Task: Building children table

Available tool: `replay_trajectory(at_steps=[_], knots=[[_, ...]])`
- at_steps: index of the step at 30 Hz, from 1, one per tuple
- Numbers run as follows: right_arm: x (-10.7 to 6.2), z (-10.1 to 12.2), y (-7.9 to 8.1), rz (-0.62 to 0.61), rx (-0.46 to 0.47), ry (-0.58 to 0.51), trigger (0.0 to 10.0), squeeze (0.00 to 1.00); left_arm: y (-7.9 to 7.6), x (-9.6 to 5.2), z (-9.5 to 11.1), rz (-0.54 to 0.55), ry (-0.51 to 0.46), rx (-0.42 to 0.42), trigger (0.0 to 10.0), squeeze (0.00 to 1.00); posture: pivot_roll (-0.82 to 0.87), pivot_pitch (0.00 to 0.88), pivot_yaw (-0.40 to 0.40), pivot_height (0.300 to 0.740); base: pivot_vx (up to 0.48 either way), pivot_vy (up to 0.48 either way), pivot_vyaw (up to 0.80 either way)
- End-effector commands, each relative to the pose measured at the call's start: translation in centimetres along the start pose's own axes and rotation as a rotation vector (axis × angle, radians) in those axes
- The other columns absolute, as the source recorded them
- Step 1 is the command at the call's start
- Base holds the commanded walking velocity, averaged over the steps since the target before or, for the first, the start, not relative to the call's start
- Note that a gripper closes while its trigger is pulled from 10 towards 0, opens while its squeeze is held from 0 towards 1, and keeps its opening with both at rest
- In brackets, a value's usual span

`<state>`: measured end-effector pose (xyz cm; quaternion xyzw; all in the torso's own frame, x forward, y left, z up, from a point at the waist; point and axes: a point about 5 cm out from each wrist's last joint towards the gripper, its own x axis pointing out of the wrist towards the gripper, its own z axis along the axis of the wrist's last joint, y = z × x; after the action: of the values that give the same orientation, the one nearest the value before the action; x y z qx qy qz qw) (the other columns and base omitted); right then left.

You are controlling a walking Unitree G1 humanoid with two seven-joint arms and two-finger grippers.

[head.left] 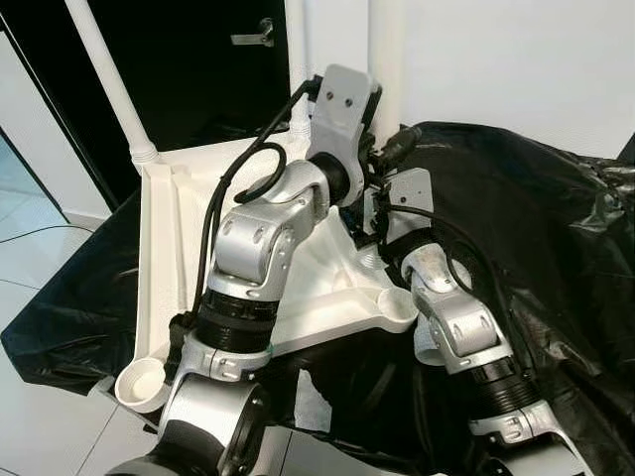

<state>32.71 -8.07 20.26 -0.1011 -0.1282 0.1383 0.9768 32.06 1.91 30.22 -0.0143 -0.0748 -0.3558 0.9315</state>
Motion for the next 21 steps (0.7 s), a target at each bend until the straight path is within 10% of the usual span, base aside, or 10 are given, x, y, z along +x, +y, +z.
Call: replay_trajectory(at_steps=[1,11,14,15,21], knots=[[0.3,-0.1,-0.1,-0.014,0.009,0.011,10.0,0.0,0.1,0.1,0.5,0.015,-0.01,0.002,10.0,0.0,0.0,0.0,0.026,0.74,0.0,0.0,0.0],[0.6,-0.4,0.5,-0.029,0.038,0.029,10.0,0.0,-0.3,0.4,1.0,0.024,-0.023,-0.015,10.0,0.0,0.0,0.0,0.023,0.74,0.0,0.0,0.0],[0.6,-0.4,0.6,-0.032,0.04,0.03,8.9,0.0,-0.4,0.4,1.0,0.022,-0.026,-0.018,10.0,0.0,0.0,0.0,0.022,0.74,0.0,0.0,0.0],[0.7,-0.4,0.6,-0.034,0.038,0.029,4.9,0.0,-0.5,0.4,1.0,0.018,-0.027,-0.021,10.0,0.0,0.0,0.0,0.022,0.74,0.0,0.0,0.0],[1.1,-0.2,0.4,-0.039,0.014,0.012,4.7,0.0,-1.0,0.6,1.2,0.01,-0.03,-0.031,10.0,0.0,0.01,0.0,0.025,0.74,0.0,0.0,0.0]])
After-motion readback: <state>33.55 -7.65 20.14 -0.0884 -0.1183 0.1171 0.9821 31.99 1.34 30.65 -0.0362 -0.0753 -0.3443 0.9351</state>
